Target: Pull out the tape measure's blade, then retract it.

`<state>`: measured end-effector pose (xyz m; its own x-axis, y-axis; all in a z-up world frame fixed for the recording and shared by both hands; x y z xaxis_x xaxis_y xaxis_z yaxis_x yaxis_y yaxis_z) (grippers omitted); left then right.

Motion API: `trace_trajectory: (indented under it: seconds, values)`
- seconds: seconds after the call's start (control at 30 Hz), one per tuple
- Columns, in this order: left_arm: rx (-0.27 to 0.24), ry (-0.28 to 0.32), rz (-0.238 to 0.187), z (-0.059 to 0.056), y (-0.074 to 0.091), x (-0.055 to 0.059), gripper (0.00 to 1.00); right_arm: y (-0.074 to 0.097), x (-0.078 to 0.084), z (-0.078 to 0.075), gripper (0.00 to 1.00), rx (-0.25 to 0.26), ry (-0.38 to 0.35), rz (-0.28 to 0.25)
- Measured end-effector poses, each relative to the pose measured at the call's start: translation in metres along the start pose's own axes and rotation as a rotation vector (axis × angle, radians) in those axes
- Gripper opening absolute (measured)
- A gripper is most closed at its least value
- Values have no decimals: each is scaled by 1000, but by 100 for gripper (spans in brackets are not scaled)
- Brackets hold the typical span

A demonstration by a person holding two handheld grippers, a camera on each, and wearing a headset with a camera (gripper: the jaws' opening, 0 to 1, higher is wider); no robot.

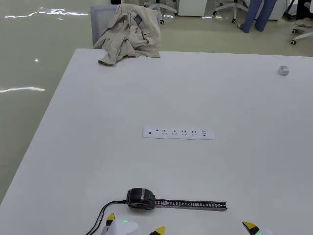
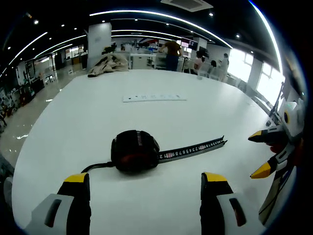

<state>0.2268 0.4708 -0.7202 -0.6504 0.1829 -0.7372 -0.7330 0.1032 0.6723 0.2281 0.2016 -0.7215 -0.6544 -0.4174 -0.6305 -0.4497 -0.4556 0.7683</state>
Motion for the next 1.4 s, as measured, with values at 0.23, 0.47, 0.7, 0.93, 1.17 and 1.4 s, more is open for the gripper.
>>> trace_trajectory:
  seconds: [0.23,0.47,0.7,0.93,1.17,1.4]
  values:
    - [1,0,17,-6,-8,5,89,-10,2,-12,77,-15,56,34]
    - [7,7,30,-8,-18,5,88,-19,-1,-18,75,-34,111,63]
    - [-7,24,31,-4,-27,2,87,-26,-3,-25,71,-49,174,88]
    - [-11,33,23,-3,-35,-1,87,-35,-8,-35,70,-65,228,112]
    - [-11,29,33,-2,-46,-1,87,-43,-16,-43,61,-82,302,120]
    - [-20,41,24,1,-51,-5,84,-51,-21,-54,58,-102,383,160]
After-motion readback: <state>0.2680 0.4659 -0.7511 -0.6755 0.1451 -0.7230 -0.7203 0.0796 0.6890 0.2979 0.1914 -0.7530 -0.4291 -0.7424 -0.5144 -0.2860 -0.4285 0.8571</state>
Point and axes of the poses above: the centre of the closed fingertips' face, and the gripper's own axes: y roughly backward along the fingers, z roughly to its left, x roughly out of its underside, the point moved 4 cm from there along y, roughly backward along the fingers, and after that the axes turned 11 degrees about -y, right-handed, at the moved point
